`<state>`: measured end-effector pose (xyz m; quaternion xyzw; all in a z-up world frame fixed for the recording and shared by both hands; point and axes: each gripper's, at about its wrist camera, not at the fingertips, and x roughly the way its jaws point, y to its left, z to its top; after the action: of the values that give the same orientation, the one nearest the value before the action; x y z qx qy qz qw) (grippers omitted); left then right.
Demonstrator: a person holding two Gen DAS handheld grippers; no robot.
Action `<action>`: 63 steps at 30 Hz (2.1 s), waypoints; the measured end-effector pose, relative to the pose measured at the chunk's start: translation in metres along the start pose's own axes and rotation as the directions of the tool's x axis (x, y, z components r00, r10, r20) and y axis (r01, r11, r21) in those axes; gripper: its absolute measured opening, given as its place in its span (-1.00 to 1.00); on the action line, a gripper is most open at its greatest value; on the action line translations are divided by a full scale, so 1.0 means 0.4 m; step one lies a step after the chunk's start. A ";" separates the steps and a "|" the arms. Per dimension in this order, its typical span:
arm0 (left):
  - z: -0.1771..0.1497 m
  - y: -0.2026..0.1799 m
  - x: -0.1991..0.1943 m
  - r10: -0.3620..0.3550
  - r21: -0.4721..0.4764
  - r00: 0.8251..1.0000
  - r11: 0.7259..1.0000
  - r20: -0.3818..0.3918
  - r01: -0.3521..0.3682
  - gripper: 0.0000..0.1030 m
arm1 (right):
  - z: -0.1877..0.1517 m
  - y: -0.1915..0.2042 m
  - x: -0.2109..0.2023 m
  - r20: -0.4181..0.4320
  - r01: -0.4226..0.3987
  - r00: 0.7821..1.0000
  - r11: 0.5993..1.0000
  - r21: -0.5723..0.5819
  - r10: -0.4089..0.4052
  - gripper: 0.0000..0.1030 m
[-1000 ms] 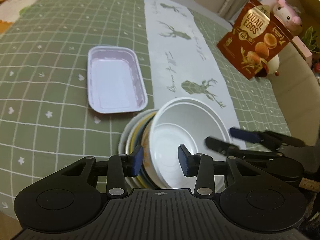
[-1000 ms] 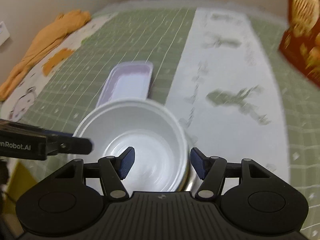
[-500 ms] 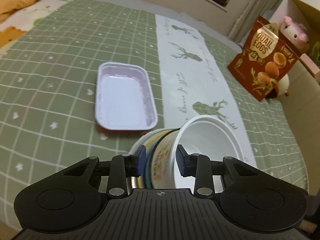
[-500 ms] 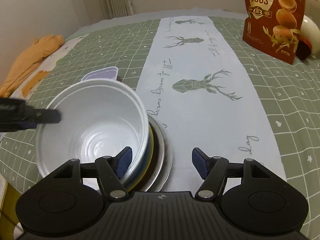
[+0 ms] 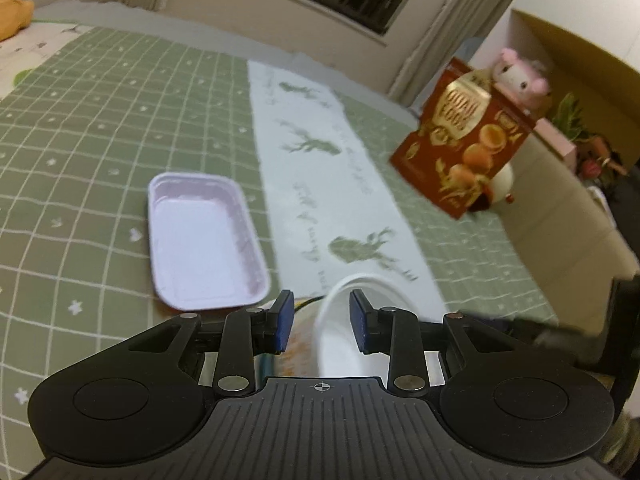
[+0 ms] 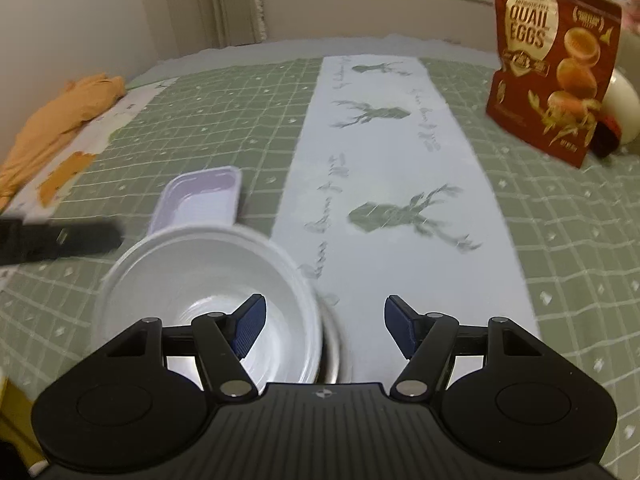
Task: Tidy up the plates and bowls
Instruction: 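Open both grippers and withdraw them from the stacked bowls, then grasp the red-and-white rectangular tray rim with the right gripper while the left gripper grips it too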
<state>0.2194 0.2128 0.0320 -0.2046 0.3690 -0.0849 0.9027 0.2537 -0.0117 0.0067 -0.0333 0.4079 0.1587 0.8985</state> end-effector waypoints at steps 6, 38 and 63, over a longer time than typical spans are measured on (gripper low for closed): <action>-0.002 0.043 0.029 0.044 -0.012 0.999 0.999 -0.031 -0.045 -0.37 | 0.035 -0.003 0.055 -0.023 0.026 0.999 0.999 -0.027 -0.026 0.29; 0.107 0.338 0.207 0.196 -0.314 0.979 0.928 -0.045 -0.201 -0.38 | 0.349 0.263 0.440 -0.507 -0.050 0.862 0.998 -0.036 0.025 0.32; 0.112 0.362 0.151 0.118 -0.358 0.992 0.929 0.033 -0.099 -0.48 | 0.343 0.393 0.528 -0.584 -0.113 0.811 0.973 -0.200 -0.026 -0.24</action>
<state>0.2941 0.3387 -0.0399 -0.3459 0.3647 0.0386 0.8636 0.4342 0.2178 -0.0482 -0.1724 0.6436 0.2068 0.7165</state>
